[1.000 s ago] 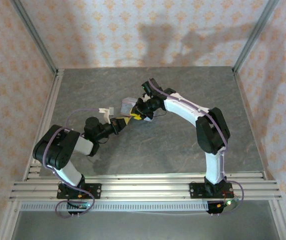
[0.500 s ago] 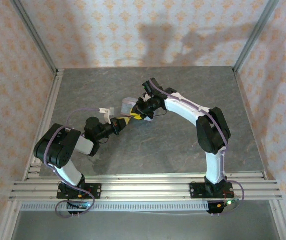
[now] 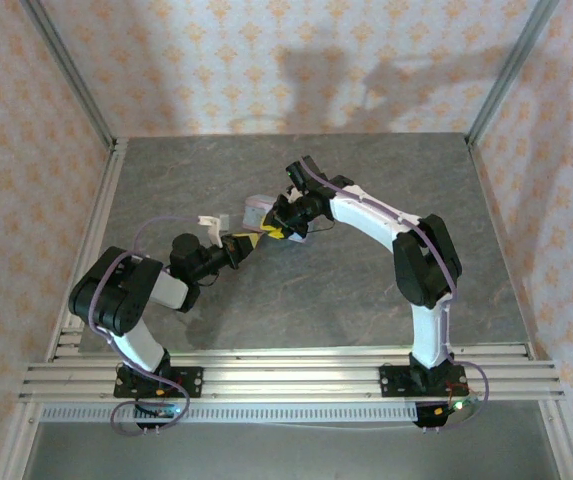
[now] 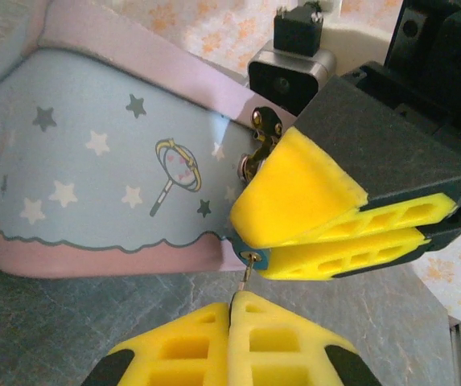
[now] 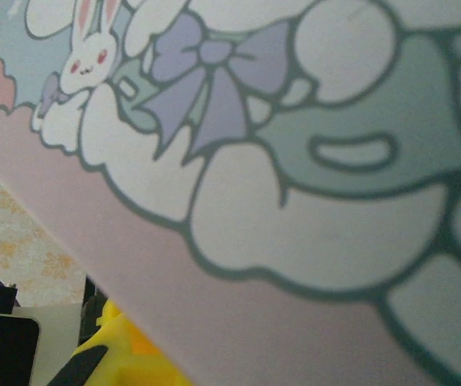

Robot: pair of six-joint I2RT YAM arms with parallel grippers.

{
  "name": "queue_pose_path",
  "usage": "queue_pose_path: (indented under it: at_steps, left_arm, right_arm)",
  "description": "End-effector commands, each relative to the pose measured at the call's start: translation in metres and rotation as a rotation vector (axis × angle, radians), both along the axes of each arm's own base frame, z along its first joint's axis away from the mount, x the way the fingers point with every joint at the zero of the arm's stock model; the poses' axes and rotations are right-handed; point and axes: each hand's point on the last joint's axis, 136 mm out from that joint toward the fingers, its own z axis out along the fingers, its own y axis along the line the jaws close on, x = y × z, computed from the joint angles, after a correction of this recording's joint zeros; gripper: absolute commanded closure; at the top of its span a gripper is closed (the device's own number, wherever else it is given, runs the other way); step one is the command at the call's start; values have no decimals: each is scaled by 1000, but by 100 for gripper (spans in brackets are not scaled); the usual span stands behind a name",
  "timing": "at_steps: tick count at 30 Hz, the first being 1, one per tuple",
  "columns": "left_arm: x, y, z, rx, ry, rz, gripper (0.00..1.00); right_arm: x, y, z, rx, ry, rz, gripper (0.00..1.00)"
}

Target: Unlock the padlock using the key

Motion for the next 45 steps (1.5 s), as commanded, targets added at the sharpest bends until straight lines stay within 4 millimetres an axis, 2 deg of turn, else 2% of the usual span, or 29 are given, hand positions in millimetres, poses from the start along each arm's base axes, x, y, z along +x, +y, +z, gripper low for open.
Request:
queue_pose_path:
  at_steps: [1,8,25,36,45]
  left_arm:
    - [4,3,27,10,-121,36,100]
    - [5,5,30,12,-133,52,100]
    - [6,0,12,-6,-57,49,100]
    - [5,5,15,-18,-52,81,100]
    - [2,-2,17,-21,-57,63,100]
  right_arm:
    - [-8,8,20,62,13,18,100]
    - [-8,7,20,65,19,16,100]
    - [0,11,24,109,24,-26,100]
    - [1,12,23,123,29,-50,100]
    - [4,13,24,135,26,-66,100]
